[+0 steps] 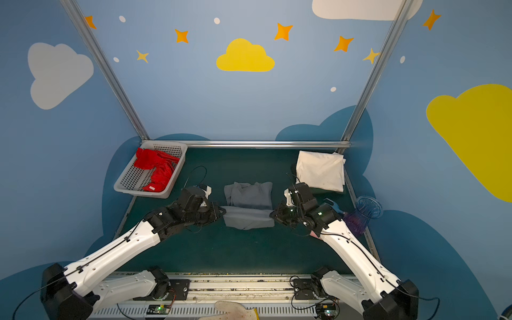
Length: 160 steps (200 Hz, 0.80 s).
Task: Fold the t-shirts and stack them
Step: 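Lift the near edge and fold it over toward the far edge with both grippers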
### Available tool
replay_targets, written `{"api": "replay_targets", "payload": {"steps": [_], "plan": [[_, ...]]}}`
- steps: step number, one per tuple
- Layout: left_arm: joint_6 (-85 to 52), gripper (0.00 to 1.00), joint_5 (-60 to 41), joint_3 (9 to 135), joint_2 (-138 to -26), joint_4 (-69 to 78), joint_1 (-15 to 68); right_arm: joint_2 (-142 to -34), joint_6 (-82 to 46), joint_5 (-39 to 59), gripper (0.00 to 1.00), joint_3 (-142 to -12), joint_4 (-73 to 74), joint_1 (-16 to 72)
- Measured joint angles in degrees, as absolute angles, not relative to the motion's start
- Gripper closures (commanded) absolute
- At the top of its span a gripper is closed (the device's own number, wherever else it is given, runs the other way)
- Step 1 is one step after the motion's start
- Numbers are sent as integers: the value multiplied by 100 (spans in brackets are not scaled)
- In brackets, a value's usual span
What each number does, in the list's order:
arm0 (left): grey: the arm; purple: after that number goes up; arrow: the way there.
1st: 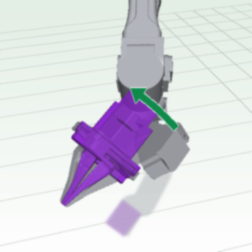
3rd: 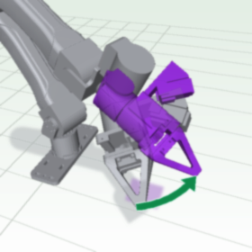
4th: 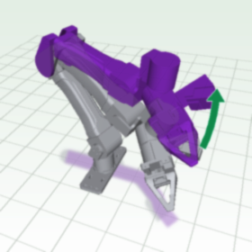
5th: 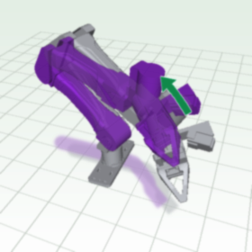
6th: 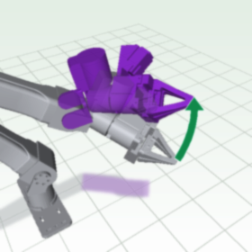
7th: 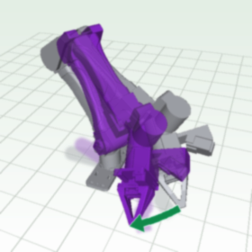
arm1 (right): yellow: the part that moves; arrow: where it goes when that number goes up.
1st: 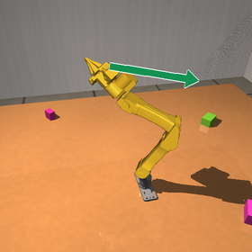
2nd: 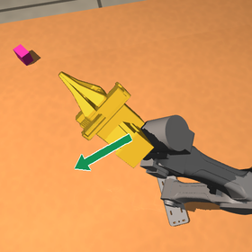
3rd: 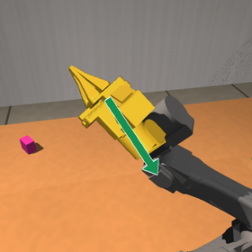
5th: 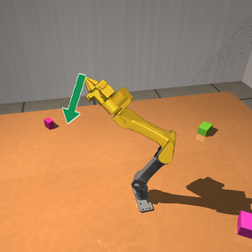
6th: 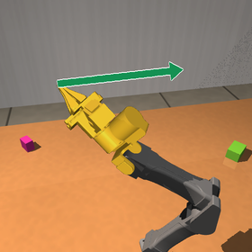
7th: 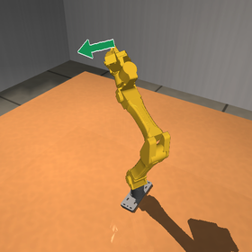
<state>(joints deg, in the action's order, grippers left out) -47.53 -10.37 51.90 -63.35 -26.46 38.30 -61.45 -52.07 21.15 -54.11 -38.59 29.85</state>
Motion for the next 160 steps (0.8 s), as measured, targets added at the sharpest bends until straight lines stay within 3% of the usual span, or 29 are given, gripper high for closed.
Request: {"api": "replay_targets", "payload": {"steps": [72,160], "plan": [[-4534,96,-1538,5756,-7181,-2744,3076,-7802,-4508,2895,100,-6602,-3778,2438],[-4254,96,-2482,7094,-9535,-2661,2158,-9653,-4191,3238,100,-7662,-3835,1999]]}}
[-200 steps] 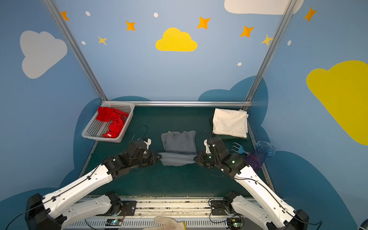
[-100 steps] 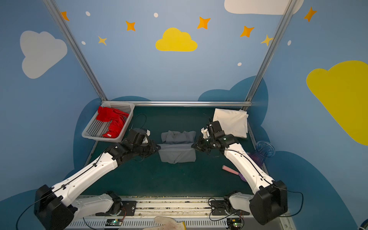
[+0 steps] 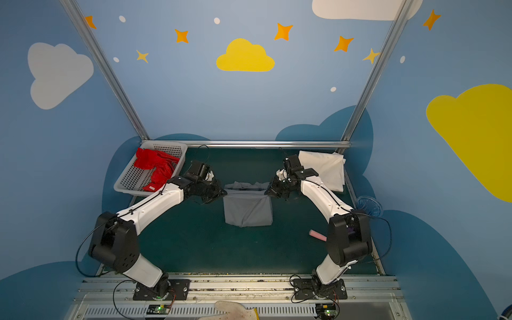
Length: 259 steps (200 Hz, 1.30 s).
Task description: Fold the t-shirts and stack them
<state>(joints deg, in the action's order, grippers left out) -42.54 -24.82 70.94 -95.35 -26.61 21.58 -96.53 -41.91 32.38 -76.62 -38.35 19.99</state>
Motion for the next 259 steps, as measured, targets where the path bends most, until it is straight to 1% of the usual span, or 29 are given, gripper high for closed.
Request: {"api": "replay_targets", "payload": {"steps": [45,54,57,64,66,70,76,79,82,89,95,108,122,135,152,171,208,230,238,244,259], "plan": [[-4202,96,-2952,8211,-10984,-2659,1916,-10580,-4152,3247,100,-8289,-3876,1852],[-4200,91,-2993,8399,-11177,-2661,1885,-10774,-4152,3262,100,-8468,-3885,1796],[-4202,88,-3013,8455,-11220,-2665,1876,-10822,-4152,3264,100,-8527,-3887,1778],[-4213,76,-3035,8597,-11347,-2676,1848,-10960,-4154,3264,100,-8665,-3885,1732],[-4191,70,-3037,8643,-11380,-2687,1839,-11002,-4147,3264,96,-8709,-3881,1719],[-4202,60,-3050,8733,-11450,-2696,1820,-11083,-4147,3264,81,-8796,-3883,1691],[-4163,51,-3057,8864,-11546,-2711,1789,-11181,-4134,3264,58,-8906,-3887,1664],[-4165,47,-3046,8943,-11596,-2714,1769,-11238,-4115,3258,47,-8976,-3885,1649],[-4156,43,-3048,9006,-11642,-2720,1750,-11281,-4099,3256,40,-9030,-3887,1645],[-4112,36,-3020,9159,-11736,-2731,1706,-11384,-4034,3238,28,-9185,-3887,1623],[-4099,28,-2989,9260,-11795,-2746,1673,-11474,-3970,3210,22,-9341,-3905,1610],[-4023,14,-2886,9424,-11852,-2749,1614,-11618,-3809,3157,16,-9677,-3922,1584],[-3953,8,-2773,9467,-11819,-2751,1568,-11644,-3618,3041,13,-9900,-3953,1584],[-3870,3,-2622,9441,-11721,-2762,1553,-11577,-3446,2906,13,-9950,-3983,1584],[-3789,2,-2405,9190,-11419,-2740,1553,-11371,-3264,2689,13,-9714,-4018,1584],[-3769,2,-2215,8595,-10838,-2630,1573,-11030,-3142,2552,13,-9188,-4051,1586],[-3865,6,-2104,7282,-9769,-2274,1800,-10289,-3079,2453,13,-7920,-3922,1612],[-3983,19,-2088,6613,-9448,-2126,2196,-10053,-3151,2587,15,-7299,-3706,1662],[-4053,30,-2112,6396,-9378,-2075,2331,-10025,-3199,2665,15,-7105,-3603,1680],[-4119,36,-2143,6217,-9332,-2021,2440,-10014,-3236,2722,16,-6947,-3522,1702],[-4320,43,-2200,5815,-9253,-1900,2650,-9957,-3330,2790,16,-6521,-3332,1769]]}}
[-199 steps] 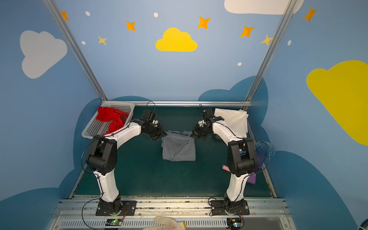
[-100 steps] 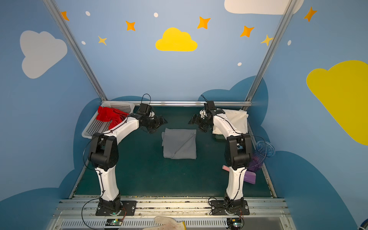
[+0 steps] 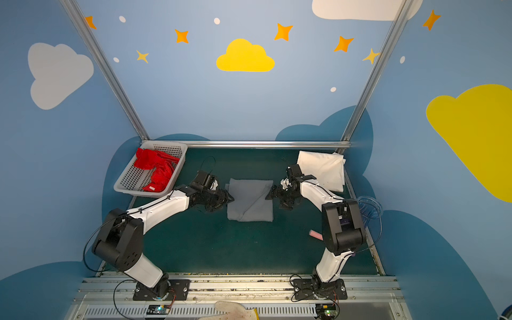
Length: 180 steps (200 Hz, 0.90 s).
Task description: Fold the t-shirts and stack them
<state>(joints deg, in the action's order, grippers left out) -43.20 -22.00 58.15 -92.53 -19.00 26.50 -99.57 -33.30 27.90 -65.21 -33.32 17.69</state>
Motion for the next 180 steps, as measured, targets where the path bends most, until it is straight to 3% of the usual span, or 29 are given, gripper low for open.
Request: {"api": "replay_targets", "payload": {"steps": [81,103,180], "plan": [[-5349,48,-2228,4456,-8757,-1151,2867,-8833,-4014,2998,23,-4766,-2672,1975],[-5588,54,-2318,4322,-8851,-797,2880,-8818,-4261,3133,28,-4453,-2287,2023],[-5905,56,-2375,4281,-9367,-108,2936,-9120,-5229,3535,40,-3990,-628,2084]]}}
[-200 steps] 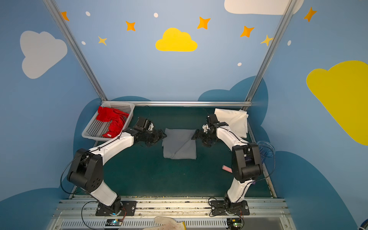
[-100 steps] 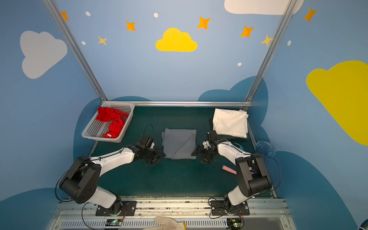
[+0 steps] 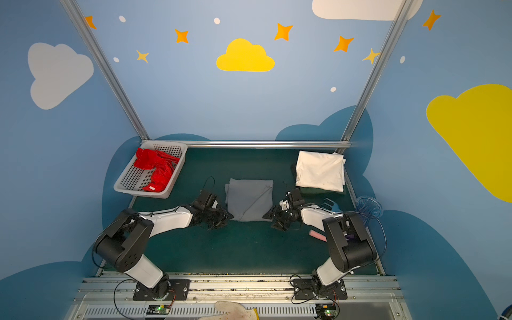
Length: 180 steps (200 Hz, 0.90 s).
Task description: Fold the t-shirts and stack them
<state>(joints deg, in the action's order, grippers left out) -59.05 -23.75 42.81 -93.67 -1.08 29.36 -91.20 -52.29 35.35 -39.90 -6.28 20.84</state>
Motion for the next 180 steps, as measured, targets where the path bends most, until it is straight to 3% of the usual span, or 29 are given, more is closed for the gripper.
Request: {"api": "replay_targets", "payload": {"steps": [39,55,78,98,180], "plan": [[-5916,65,-2377,4327,-9531,113,2943,-9233,-5433,3496,53,-3951,-231,2084],[-5922,75,-2381,4377,-9629,163,2943,-9271,-5481,3437,61,-3951,-163,2082],[-5892,96,-2405,4482,-9810,200,2943,-9367,-5546,3393,81,-3951,-40,2084],[-5883,96,-2451,4550,-9911,217,2943,-9421,-5559,3367,100,-3955,32,2082],[-5529,96,-2362,4547,-9452,-355,2731,-9426,-5157,3192,100,-4248,-554,1931]]}}
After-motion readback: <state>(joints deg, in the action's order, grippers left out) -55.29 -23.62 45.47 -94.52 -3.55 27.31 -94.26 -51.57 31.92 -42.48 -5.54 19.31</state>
